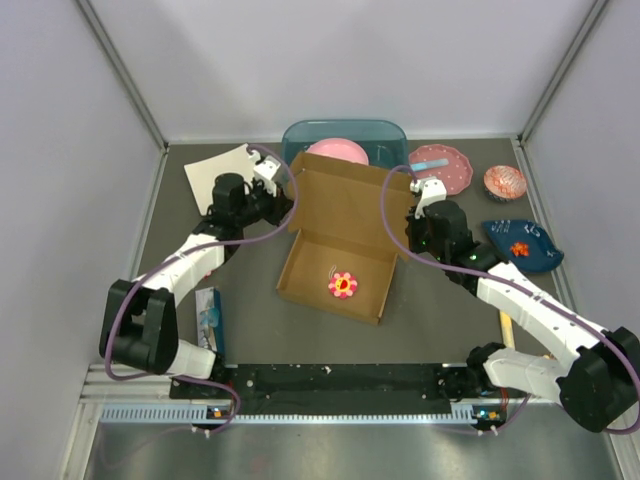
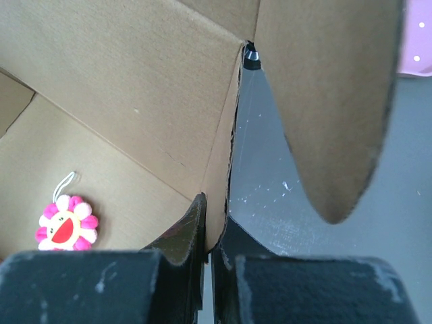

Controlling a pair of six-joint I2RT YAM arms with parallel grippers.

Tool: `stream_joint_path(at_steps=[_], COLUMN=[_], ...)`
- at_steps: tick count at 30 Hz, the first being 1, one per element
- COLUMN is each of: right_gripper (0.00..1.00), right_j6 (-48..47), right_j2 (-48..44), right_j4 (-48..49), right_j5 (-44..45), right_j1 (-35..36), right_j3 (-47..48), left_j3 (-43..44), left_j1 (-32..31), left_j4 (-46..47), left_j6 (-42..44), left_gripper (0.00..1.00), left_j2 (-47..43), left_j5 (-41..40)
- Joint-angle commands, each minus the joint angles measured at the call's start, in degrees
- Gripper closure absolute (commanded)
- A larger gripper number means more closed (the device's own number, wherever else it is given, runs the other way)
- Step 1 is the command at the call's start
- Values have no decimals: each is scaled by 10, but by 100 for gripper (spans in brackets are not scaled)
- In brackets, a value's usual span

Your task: Fold the paper box

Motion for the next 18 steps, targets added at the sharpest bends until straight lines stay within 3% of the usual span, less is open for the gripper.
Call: stream_joint_path(at_steps=[1,6,14,18], right_gripper=[100,100,100,100], right_j6=[-11,6,37,57], right_j2=[10,11,21,28], right_j4=[-50,-49,-41,-40], right_j5=[-17,0,61,78], right_j1=[10,18,48,58], right_j3=[7,6,11,13], left_j3=[-22,-90,-199,-221], left_j1=[-35,-69,-142,-179], left_j4=[41,99,207,222], left_j6=[21,3,-49,-87], left_gripper=[97,100,100,100], left_j2=[-40,-75,-119,-116], left_j5=[-24,-102,-323,-392])
